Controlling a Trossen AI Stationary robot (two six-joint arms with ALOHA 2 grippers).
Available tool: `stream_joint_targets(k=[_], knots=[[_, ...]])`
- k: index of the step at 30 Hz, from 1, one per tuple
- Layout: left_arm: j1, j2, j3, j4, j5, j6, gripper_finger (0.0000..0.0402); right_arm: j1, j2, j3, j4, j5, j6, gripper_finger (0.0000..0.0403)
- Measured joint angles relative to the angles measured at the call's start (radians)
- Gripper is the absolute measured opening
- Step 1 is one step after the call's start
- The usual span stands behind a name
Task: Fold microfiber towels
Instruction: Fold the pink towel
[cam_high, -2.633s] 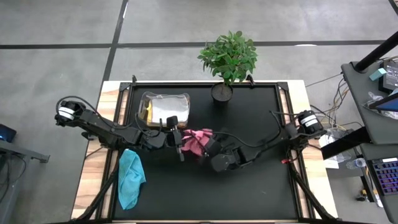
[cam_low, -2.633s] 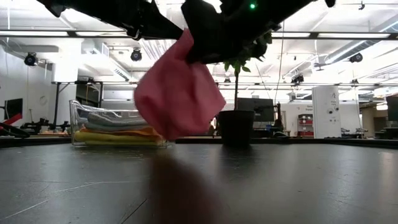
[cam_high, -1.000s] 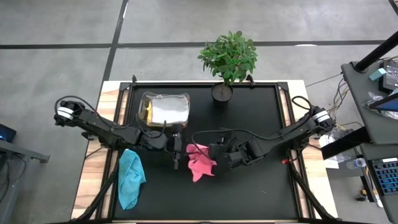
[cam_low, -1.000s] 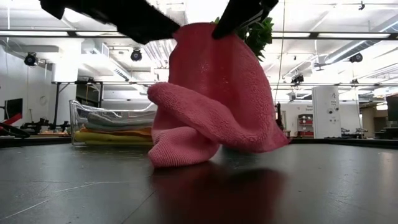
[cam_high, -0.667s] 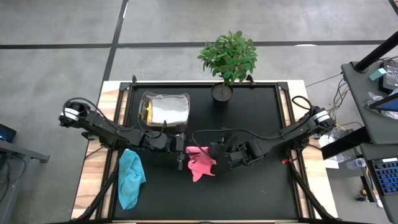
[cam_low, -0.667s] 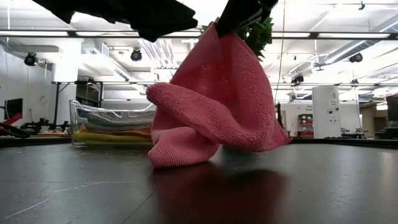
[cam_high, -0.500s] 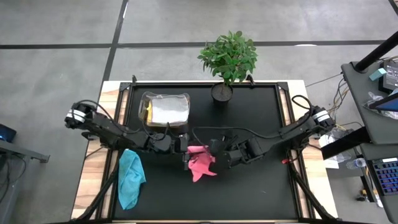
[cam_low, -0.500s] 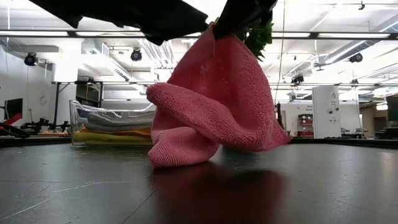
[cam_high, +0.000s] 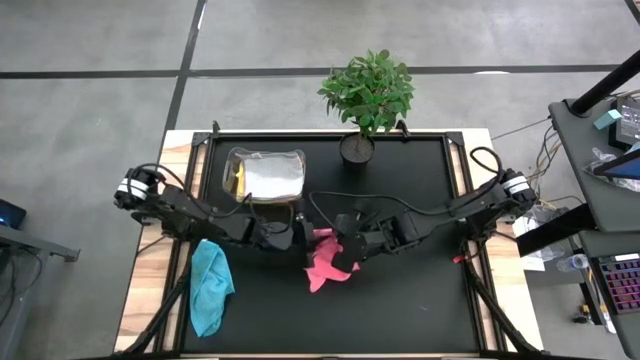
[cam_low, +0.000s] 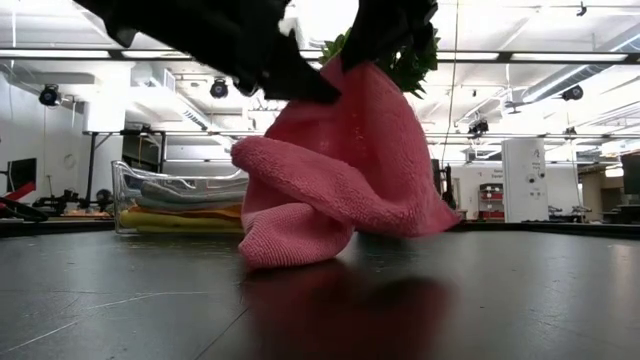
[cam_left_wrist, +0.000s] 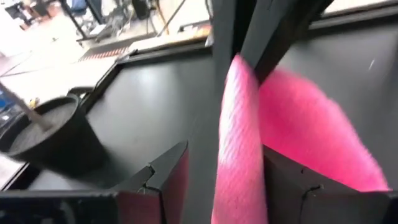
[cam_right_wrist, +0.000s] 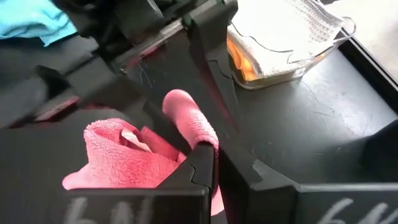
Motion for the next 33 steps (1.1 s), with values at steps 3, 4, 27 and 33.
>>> stream_joint_targets(k=[3, 4, 27, 33], knots=[[0.000, -0.002, -0.001, -0.049, -0.026, -0.002, 0.0154, 0.000, 0.000, 0.018, -0.023, -0.001, -0.004, 0.0008], [-0.001, -0.002, -0.001, -0.062, -0.037, -0.002, 0.0152, 0.000, 0.000, 0.023, -0.030, -0.001, -0.006, 0.0008], [-0.017, -0.314, 0.009, -0.172, 0.199, -0.001, 0.0001, 0.006, 0.015, 0.038, -0.086, -0.052, -0.067, 0.0132], [-0.017, -0.360, 0.009, -0.213, 0.351, 0.006, 0.0000, 0.007, 0.048, -0.025, -0.004, -0.084, -0.189, 0.0201]])
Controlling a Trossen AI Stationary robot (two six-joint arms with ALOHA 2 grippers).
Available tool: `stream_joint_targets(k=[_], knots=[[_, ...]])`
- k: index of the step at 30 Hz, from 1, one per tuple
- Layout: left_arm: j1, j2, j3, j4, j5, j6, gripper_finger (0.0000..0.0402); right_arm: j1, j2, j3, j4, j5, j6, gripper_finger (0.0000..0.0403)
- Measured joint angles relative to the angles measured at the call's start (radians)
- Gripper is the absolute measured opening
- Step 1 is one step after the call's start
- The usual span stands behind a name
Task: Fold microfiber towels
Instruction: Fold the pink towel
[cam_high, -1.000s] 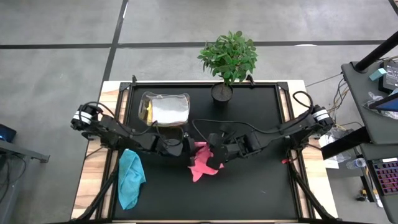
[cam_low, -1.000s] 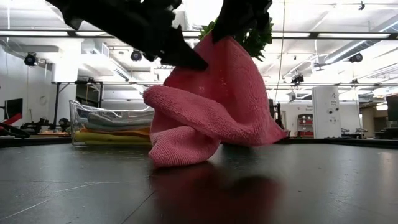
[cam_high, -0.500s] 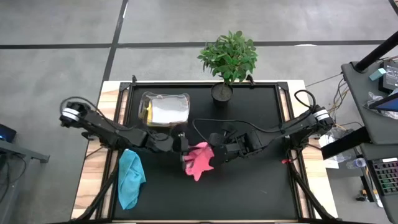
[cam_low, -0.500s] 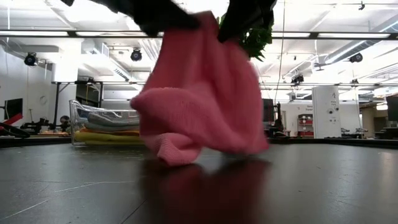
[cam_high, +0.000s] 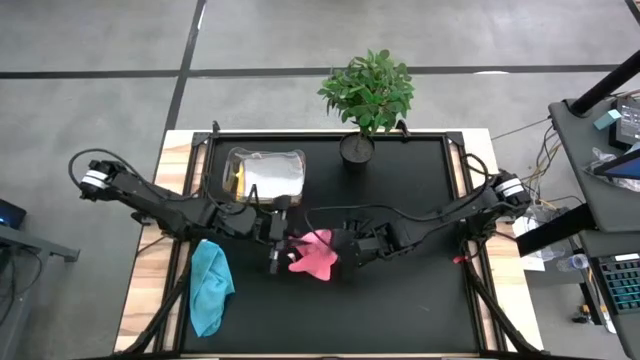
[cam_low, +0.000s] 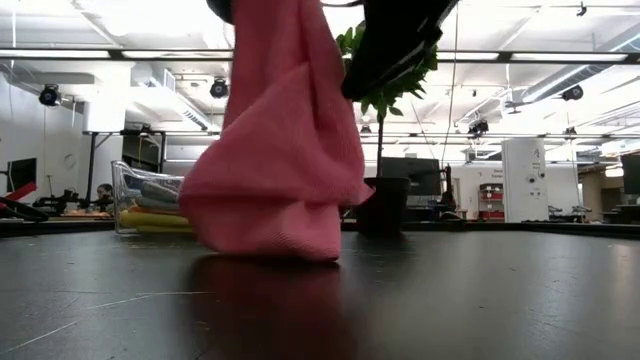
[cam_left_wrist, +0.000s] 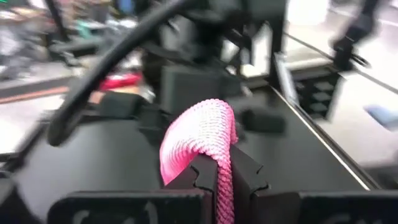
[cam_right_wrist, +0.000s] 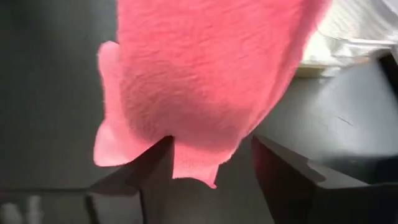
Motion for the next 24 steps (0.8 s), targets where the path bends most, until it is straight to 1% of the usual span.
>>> stream_joint_targets(k=[2, 4, 6, 8, 10, 14, 17, 23, 24], knots=[[0.000, -0.014, -0.001, -0.055, 0.067, 0.013, 0.0000, -0.002, 0.000, -0.017, 0.035, -0.025, -0.039, 0.0216], [0.000, -0.020, -0.002, -0.113, 0.113, 0.022, 0.0000, -0.002, 0.001, -0.040, 0.069, -0.043, -0.077, 0.0225], [-0.003, -0.022, -0.011, -0.157, 0.128, 0.020, 0.0000, -0.002, 0.001, -0.069, 0.146, -0.090, -0.113, 0.0230], [-0.003, -0.022, -0.019, -0.165, 0.129, 0.019, 0.0000, -0.005, 0.001, -0.106, 0.240, -0.139, -0.148, 0.0232], [-0.003, -0.020, -0.028, -0.163, 0.128, 0.019, 0.0000, -0.009, 0.011, -0.152, 0.352, -0.153, -0.179, 0.0232], [-0.003, -0.018, -0.032, -0.164, 0.129, 0.019, 0.0000, -0.026, 0.036, -0.233, 0.514, -0.177, -0.203, 0.0225], [-0.004, -0.020, -0.031, -0.166, 0.134, 0.019, 0.0000, -0.042, 0.041, -0.285, 0.595, -0.187, -0.184, 0.0216], [-0.005, -0.037, -0.031, -0.172, 0.167, 0.017, 0.0000, -0.044, 0.038, -0.369, 0.665, -0.213, -0.156, 0.0197], [-0.005, -0.038, -0.031, -0.172, 0.168, 0.017, 0.0000, -0.044, 0.037, -0.379, 0.680, -0.235, -0.156, 0.0190]])
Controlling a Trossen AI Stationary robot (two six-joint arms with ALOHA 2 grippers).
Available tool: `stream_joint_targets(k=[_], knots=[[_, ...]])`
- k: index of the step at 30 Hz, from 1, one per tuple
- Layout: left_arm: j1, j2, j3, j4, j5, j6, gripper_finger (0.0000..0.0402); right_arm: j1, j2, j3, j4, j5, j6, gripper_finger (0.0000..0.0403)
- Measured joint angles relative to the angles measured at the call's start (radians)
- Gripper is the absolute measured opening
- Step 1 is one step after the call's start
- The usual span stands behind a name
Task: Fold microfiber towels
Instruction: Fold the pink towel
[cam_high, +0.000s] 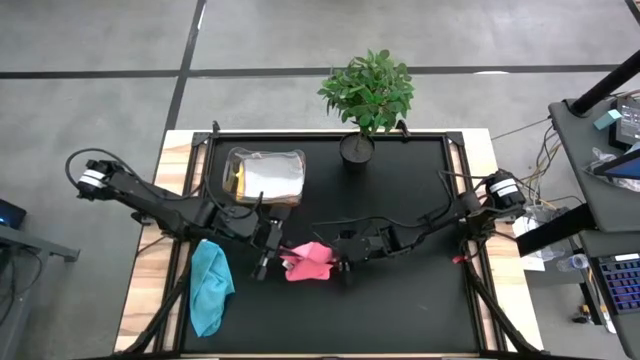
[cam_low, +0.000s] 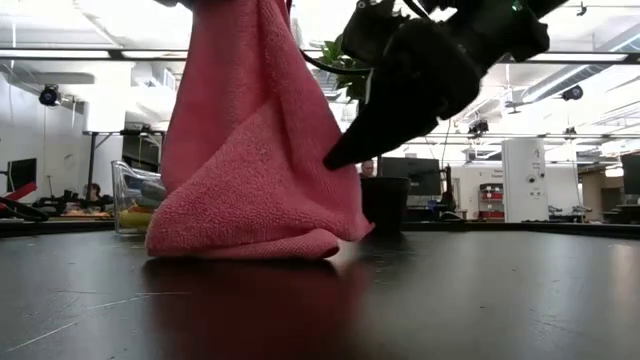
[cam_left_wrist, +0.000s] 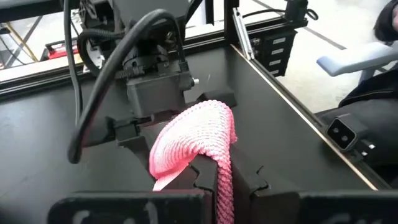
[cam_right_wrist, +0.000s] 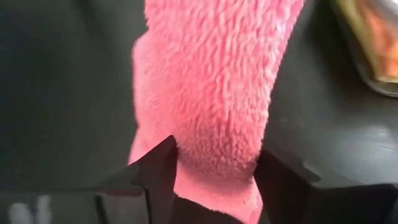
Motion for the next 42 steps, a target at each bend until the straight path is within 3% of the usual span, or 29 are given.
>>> stream_joint_targets(k=[5, 11, 18, 27, 35, 39, 42], knots=[[0.000, -0.006, 0.003, 0.003, 0.001, 0.000, 0.0000, 0.003, 0.008, -0.037, 0.079, -0.047, -0.020, 0.0127], [0.000, -0.010, 0.004, -0.011, 0.001, -0.023, 0.0000, 0.003, -0.021, -0.042, 0.016, -0.047, -0.023, 0.0019], [0.007, -0.073, 0.006, -0.058, -0.004, -0.129, 0.0000, 0.003, -0.105, 0.065, -0.334, -0.004, 0.004, 0.0009], [0.058, -0.161, 0.002, -0.093, -0.015, -0.201, 0.0000, 0.010, -0.147, 0.402, -0.996, 0.278, 0.002, 0.0009], [0.204, -0.160, 0.027, -0.085, -0.009, 0.038, 0.0000, 0.007, -0.152, 0.612, -1.337, 0.526, 0.009, 0.0009], [0.223, -0.163, 0.028, -0.103, -0.008, 0.188, 0.0000, 0.017, -0.155, 0.656, -1.391, 0.531, 0.105, 0.0009], [0.218, -0.159, 0.008, -0.112, 0.048, 0.208, 0.0000, 0.054, -0.154, 0.647, -1.391, 0.472, 0.146, 0.0009]])
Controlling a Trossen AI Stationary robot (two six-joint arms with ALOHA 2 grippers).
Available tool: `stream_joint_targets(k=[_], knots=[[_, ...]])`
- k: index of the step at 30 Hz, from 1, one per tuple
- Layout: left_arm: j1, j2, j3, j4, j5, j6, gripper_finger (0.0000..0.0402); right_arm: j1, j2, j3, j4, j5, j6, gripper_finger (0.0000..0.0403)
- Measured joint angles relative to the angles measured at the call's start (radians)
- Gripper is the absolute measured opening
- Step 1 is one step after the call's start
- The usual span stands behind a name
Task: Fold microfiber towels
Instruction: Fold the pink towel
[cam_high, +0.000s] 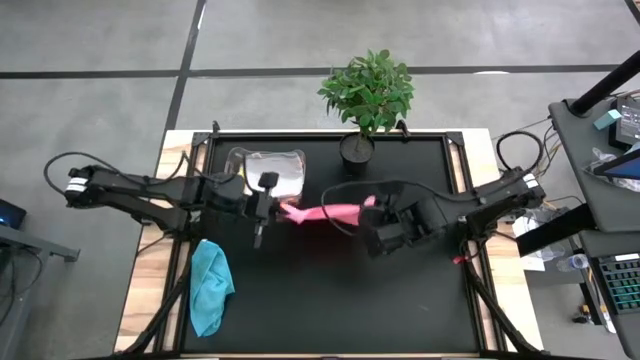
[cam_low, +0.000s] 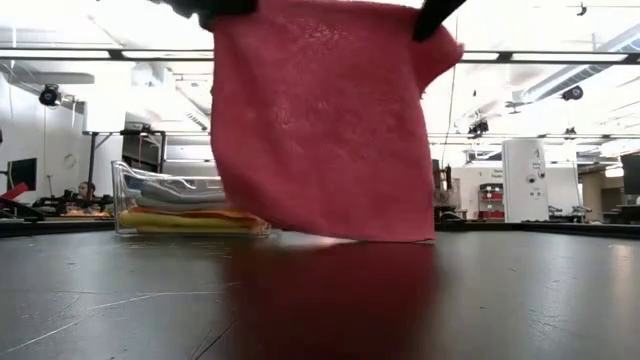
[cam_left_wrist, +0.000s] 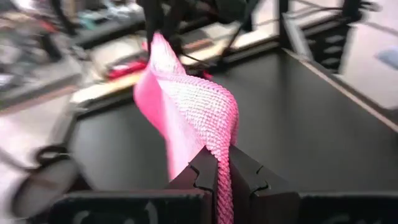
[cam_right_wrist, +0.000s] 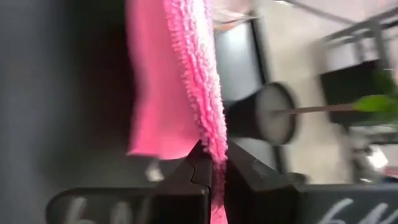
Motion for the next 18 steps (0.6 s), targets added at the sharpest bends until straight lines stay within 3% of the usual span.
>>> stream_joint_targets(k=[3, 7, 13, 18], knots=[[-0.016, 0.022, -0.036, 0.000, 0.063, -0.055, 0.0000, 0.046, 0.008, -0.025, 0.015, -0.093, 0.089, 0.0009], [-0.074, 0.097, -0.082, 0.033, 0.072, -0.120, 0.0000, 0.114, 0.042, -0.062, 0.078, -0.227, 0.196, 0.0009], [-0.226, 0.271, -0.114, 0.151, 0.080, -0.137, 0.0000, 0.215, 0.129, -0.158, 0.318, -0.438, 0.268, 0.0009], [-0.327, 0.389, -0.108, 0.216, 0.077, -0.240, 0.0000, 0.247, 0.212, -0.222, 0.508, -0.584, 0.311, 0.0009]])
